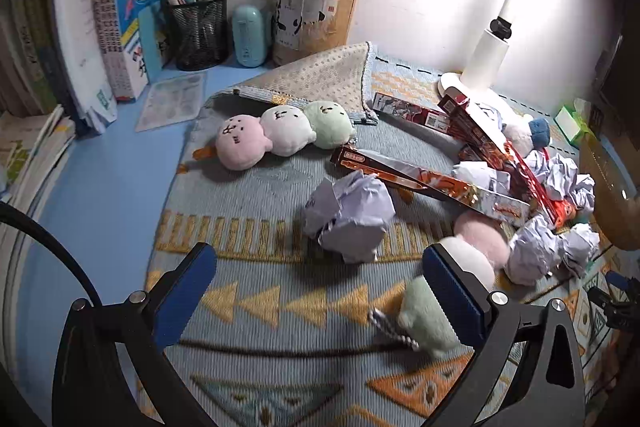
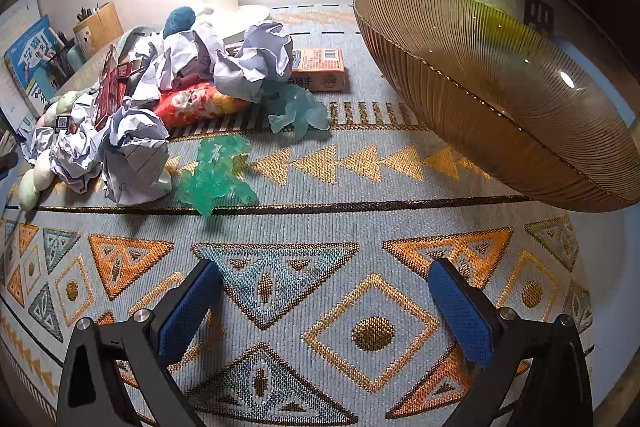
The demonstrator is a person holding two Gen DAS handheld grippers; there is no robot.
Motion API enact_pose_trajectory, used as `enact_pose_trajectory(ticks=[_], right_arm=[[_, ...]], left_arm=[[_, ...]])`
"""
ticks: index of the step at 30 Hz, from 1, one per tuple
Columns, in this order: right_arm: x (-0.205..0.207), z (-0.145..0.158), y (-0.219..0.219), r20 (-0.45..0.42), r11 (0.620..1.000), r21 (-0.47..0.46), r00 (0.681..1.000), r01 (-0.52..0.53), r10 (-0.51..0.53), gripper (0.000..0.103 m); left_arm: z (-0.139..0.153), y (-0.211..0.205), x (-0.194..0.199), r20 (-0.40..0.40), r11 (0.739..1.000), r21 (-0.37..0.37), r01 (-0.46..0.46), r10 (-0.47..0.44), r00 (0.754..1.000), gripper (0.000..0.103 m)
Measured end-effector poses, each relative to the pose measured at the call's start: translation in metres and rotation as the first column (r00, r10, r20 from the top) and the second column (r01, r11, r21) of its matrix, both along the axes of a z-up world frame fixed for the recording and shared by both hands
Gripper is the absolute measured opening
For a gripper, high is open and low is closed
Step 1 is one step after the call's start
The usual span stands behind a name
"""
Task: Organize objects
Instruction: 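Grasp a crumpled white paper ball with both tools together, then carry the paper balls to the amber glass bowl and release them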
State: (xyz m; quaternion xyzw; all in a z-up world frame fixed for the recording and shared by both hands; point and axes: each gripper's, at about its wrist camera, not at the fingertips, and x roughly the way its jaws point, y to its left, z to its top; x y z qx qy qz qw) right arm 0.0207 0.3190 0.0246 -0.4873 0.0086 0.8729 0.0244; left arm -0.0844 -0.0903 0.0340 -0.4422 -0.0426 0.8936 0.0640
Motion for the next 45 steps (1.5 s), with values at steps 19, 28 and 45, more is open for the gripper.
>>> enact_pose_trajectory(ticks=[19, 28, 45], right_arm=[[-0.049, 0.023, -0.108, -0.101, 0.934, -0.045, 0.932, -0.355, 0.349, 0.066], [-0.030, 0.042, -0.107, -0.173, 0.931, -0.040, 0.920, -0.363, 0.352, 0.052], [0.053, 0.048, -0.025, -0.151, 0.986, 0.025, 0.974, -0.167, 0.169, 0.052]], left_arm=[[-0.017, 0.026, -0.033, 0.001, 0.998, 0.014, 0.062, -0.062, 0.998, 0.049], [-0.005, 0.035, -0.020, -0.053, 0.995, -0.043, 0.092, -0.095, 0.994, 0.047], [0.028, 0.091, 0.094, -0.057, 0.977, 0.049, 0.206, -0.203, 0.977, 0.047]])
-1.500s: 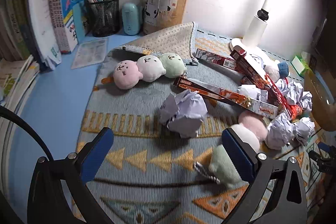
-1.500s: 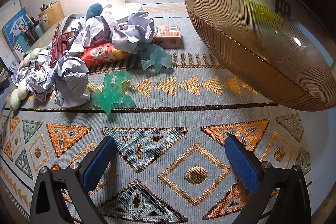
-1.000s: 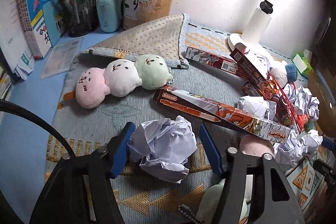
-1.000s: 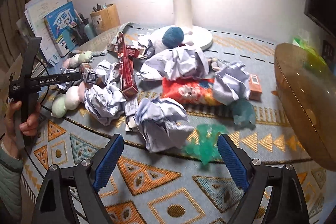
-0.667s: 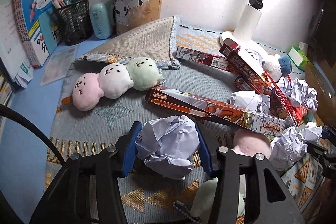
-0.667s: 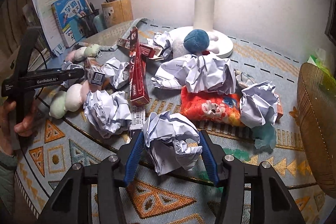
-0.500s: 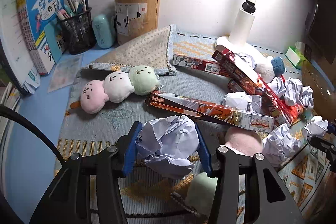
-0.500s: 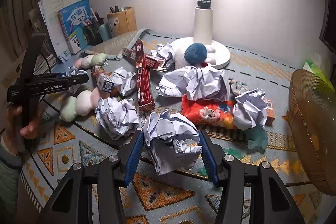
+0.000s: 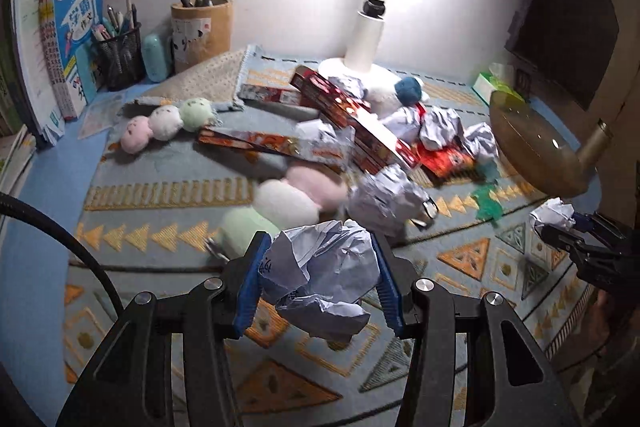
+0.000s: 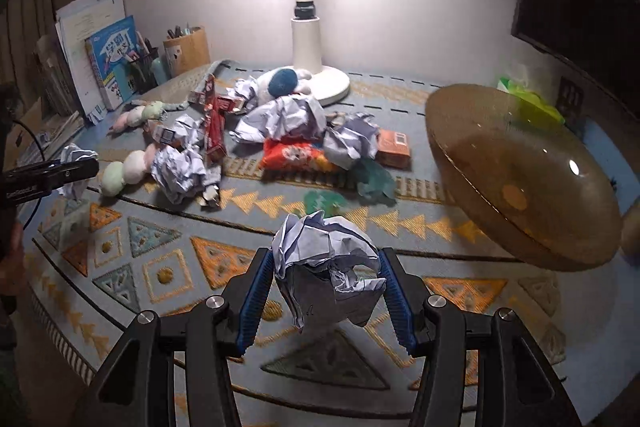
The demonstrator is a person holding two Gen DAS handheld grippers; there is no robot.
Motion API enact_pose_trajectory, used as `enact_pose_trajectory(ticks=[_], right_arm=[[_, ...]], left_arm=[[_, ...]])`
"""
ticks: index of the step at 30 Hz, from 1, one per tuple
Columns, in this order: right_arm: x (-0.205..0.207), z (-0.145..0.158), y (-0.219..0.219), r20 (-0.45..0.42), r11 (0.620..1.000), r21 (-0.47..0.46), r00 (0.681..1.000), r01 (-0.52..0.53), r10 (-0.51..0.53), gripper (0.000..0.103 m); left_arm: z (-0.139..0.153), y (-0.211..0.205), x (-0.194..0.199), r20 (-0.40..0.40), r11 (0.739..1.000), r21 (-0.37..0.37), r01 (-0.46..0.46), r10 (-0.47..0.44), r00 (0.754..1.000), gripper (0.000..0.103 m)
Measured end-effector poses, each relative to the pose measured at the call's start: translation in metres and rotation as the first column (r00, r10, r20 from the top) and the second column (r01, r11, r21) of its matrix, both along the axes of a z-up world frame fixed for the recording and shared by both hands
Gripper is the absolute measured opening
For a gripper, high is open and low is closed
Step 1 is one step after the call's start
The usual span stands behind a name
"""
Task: Organize objects
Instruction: 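Carry the paper balls to the amber glass bowl and release them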
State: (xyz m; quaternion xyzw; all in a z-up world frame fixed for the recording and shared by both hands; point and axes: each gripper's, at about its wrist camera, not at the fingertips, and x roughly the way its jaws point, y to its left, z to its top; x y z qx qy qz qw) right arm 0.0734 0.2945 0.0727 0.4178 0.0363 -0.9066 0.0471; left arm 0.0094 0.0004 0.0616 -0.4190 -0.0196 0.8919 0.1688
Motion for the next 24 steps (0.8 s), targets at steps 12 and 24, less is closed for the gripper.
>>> enact_pose_trajectory(ticks=[12, 24], right_arm=[[0.019, -0.010, 0.052, 0.014, 0.994, -0.039, 0.995, 0.103, -0.102, 0.052], [0.002, 0.091, 0.117, -0.229, 0.973, -0.056, 0.946, 0.222, -0.229, 0.053]], left_arm=[[-0.032, 0.049, 0.026, 0.077, 0.999, 0.017, 0.027, -0.028, 0.997, 0.047], [0.080, 0.197, -0.013, -0.152, 0.953, -0.005, 0.303, -0.300, 0.942, 0.047]])
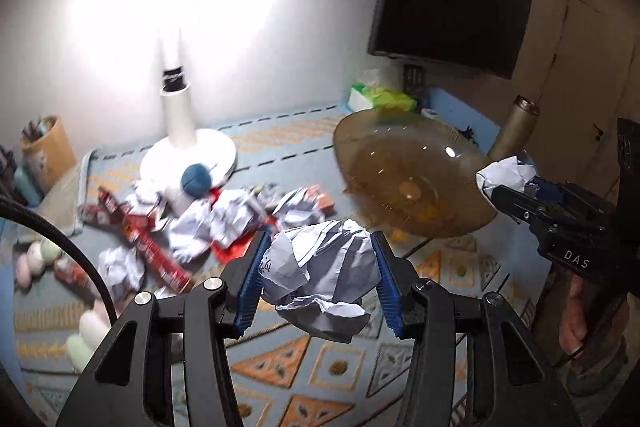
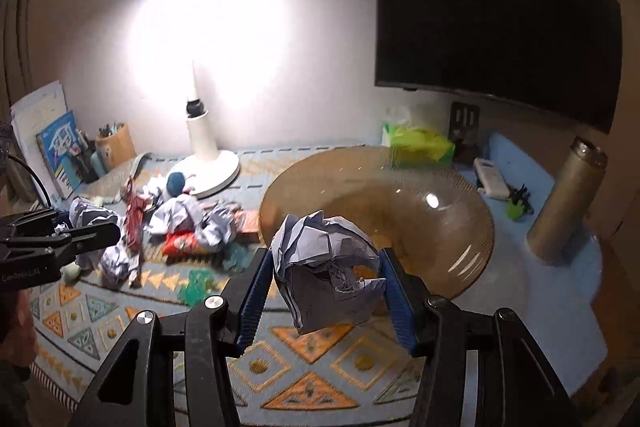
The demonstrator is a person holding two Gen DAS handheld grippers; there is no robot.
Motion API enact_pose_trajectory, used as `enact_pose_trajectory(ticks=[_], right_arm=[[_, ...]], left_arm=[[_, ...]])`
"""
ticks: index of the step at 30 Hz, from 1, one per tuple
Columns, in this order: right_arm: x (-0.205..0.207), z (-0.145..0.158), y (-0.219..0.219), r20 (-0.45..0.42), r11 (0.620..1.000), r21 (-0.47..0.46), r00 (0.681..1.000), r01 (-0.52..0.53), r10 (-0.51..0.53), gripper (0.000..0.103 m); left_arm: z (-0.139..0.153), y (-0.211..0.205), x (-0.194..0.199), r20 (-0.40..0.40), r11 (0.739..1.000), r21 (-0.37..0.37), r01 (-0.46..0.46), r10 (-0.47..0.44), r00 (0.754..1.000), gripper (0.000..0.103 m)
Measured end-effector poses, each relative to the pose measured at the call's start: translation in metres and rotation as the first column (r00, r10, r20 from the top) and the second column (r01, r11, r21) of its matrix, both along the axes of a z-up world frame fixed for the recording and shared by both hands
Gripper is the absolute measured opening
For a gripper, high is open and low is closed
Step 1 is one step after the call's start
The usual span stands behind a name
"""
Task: Organize objects
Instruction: 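Carry the paper balls to the amber glass bowl and release them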
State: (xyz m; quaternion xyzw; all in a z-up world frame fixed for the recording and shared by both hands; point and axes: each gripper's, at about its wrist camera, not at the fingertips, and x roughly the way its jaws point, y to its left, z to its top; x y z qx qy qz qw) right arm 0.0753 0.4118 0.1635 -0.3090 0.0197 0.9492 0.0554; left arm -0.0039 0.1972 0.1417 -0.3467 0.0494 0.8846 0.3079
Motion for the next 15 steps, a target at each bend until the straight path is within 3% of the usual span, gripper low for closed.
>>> enact_pose_trajectory(ticks=[3, 5, 7, 11, 12, 13, 14, 15], right_arm=[[-0.022, 0.003, 0.030, 0.021, 0.997, -0.055, 0.998, 0.062, -0.061, 0.053], [-0.034, -0.002, 0.049, 0.044, 0.991, -0.095, 0.995, 0.092, -0.088, 0.053], [-0.043, -0.011, 0.064, 0.069, 0.987, -0.118, 0.993, 0.105, -0.098, 0.053], [-0.052, -0.027, 0.081, 0.112, 0.980, -0.149, 0.987, 0.133, -0.117, 0.056], [-0.054, -0.030, 0.084, 0.118, 0.979, -0.154, 0.986, 0.135, -0.118, 0.063], [-0.055, -0.033, 0.087, 0.120, 0.978, -0.158, 0.986, 0.137, -0.119, 0.076], [-0.053, -0.034, 0.089, 0.115, 0.976, -0.164, 0.985, 0.144, -0.126, 0.081], [-0.051, -0.033, 0.091, 0.106, 0.975, -0.168, 0.986, 0.148, -0.132, 0.084]], left_arm=[[0.008, 0.047, -0.022, -0.005, 0.998, 0.015, 0.054, -0.054, 0.999, 0.047], [0.005, 0.072, -0.037, 0.001, 0.999, 0.007, 0.038, -0.038, 0.999, 0.047], [-0.003, 0.089, -0.046, -0.008, 1.000, -0.018, 0.005, -0.005, 1.000, 0.047], [-0.018, 0.110, -0.059, 0.037, 0.999, 0.027, 0.029, -0.030, 0.999, 0.047], [-0.019, 0.115, -0.061, 0.029, 0.999, 0.027, 0.030, -0.030, 0.999, 0.051], [-0.021, 0.119, -0.065, 0.029, 1.000, 0.017, 0.025, -0.025, 0.999, 0.057], [-0.025, 0.123, -0.069, 0.044, 1.000, 0.008, 0.029, -0.029, 0.999, 0.073], [-0.029, 0.125, -0.074, 0.068, 0.999, 0.010, 0.031, -0.031, 0.997, 0.083]])
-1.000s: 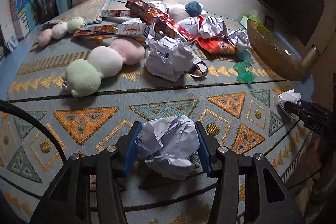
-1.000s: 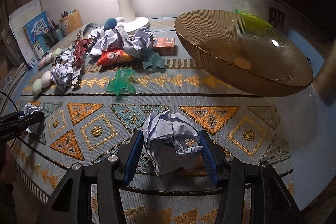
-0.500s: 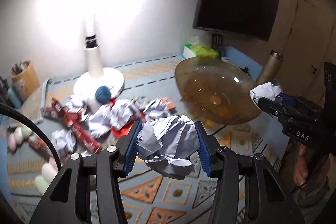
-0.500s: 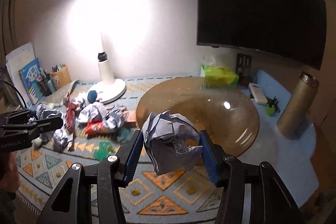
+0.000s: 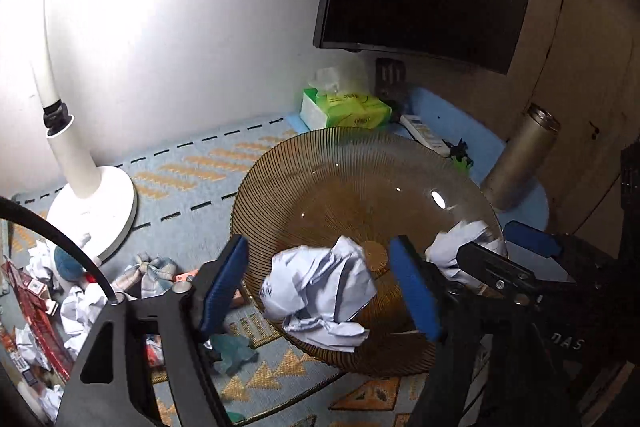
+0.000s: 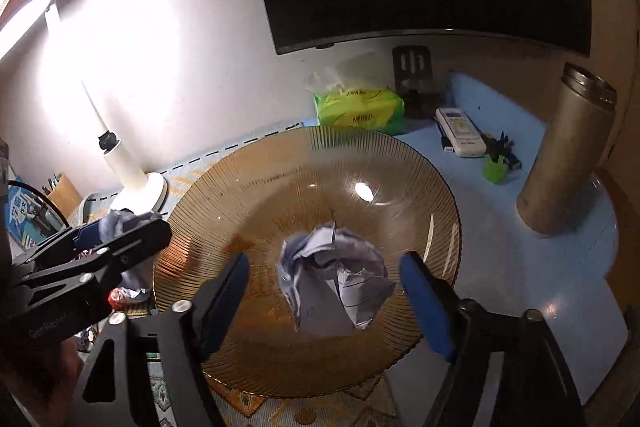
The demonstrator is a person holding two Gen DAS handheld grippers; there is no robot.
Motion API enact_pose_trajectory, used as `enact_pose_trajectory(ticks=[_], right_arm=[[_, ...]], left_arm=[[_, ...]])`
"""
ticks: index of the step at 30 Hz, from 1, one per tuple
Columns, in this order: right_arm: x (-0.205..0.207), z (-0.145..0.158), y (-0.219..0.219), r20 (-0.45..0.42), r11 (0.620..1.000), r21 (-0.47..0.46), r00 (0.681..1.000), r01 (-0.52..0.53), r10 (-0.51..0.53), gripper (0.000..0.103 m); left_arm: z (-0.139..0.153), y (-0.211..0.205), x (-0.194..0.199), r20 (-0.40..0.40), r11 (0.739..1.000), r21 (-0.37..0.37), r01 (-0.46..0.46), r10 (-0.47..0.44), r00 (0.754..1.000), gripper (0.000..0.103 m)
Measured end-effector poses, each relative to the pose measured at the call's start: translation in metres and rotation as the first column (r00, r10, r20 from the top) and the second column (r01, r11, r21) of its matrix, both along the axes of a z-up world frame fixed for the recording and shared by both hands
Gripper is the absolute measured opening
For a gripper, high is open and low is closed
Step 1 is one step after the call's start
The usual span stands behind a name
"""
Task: Organize objects
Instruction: 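Carry the paper balls to the amber glass bowl and release them, then return both tools to the table and approach the plush dango toy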
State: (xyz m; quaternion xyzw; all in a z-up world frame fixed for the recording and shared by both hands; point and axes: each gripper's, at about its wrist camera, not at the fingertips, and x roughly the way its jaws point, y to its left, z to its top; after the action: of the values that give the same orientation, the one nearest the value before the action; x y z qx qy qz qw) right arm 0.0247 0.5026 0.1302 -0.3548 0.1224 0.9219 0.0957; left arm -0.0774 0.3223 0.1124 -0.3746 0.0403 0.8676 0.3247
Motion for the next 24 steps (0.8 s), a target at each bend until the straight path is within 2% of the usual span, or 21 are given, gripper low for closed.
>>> enact_pose_trajectory(ticks=[3, 6, 10, 13, 15, 16, 17, 18, 19, 21, 24], right_arm=[[0.006, 0.001, 0.002, -0.008, 1.000, -0.001, 1.000, 0.001, -0.001, 0.086], [0.013, 0.002, -0.001, -0.016, 1.000, -0.019, 1.000, -0.013, 0.013, 0.087], [0.027, 0.012, -0.020, -0.063, 0.999, -0.030, 0.997, -0.046, 0.044, 0.087], [0.041, 0.026, -0.043, -0.118, 0.998, 0.019, 0.991, -0.060, 0.062, 0.087], [0.053, 0.037, -0.060, -0.160, 0.996, 0.066, 0.985, -0.054, 0.064, 0.088], [0.058, 0.042, -0.068, -0.181, 0.995, 0.086, 0.982, -0.043, 0.058, 0.094], [0.064, 0.046, -0.075, -0.202, 0.995, 0.099, 0.978, -0.032, 0.052, 0.098], [0.070, 0.049, -0.083, -0.227, 0.995, 0.101, 0.973, -0.024, 0.046, 0.103], [0.075, 0.051, -0.089, -0.246, 0.995, 0.094, 0.968, -0.024, 0.047, 0.103], [0.078, 0.052, -0.102, -0.253, 0.996, 0.064, 0.965, -0.055, 0.069, 0.103], [0.070, 0.042, -0.126, -0.189, 0.989, 0.050, 0.971, -0.141, 0.148, 0.103]], left_arm=[[-0.010, -0.006, -0.006, 0.071, 0.999, 0.034, 0.010, -0.013, 0.997, 0.084], [-0.007, -0.020, 0.001, 0.073, 0.998, 0.062, 0.007, -0.011, 0.997, 0.084], [0.013, -0.055, 0.020, 0.022, 0.994, 0.106, -0.023, 0.021, 1.000, 0.084], [0.035, -0.093, 0.046, -0.074, 0.988, 0.129, -0.081, 0.091, 0.993, 0.084], [0.050, -0.122, 0.067, -0.165, 0.981, 0.117, -0.158, 0.176, 0.970, 0.088], [0.057, -0.139, 0.079, -0.212, 0.972, 0.118, -0.201, 0.223, 0.952, 0.092], [0.063, -0.155, 0.087, -0.247, 0.962, 0.127, -0.240, 0.265, 0.932, 0.103], [0.067, -0.171, 0.095, -0.273, 0.948, 0.144, -0.282, 0.312, 0.910, 0.103], [0.067, -0.189, 0.102, -0.283, 0.934, 0.157, -0.322, 0.355, 0.891, 0.103], [0.061, -0.229, 0.111, -0.248, 0.895, 0.175, -0.409, 0.442, 0.862, 0.103], [0.038, -0.289, 0.116, -0.126, 0.811, 0.187, -0.555, 0.580, 0.805, 0.103]])
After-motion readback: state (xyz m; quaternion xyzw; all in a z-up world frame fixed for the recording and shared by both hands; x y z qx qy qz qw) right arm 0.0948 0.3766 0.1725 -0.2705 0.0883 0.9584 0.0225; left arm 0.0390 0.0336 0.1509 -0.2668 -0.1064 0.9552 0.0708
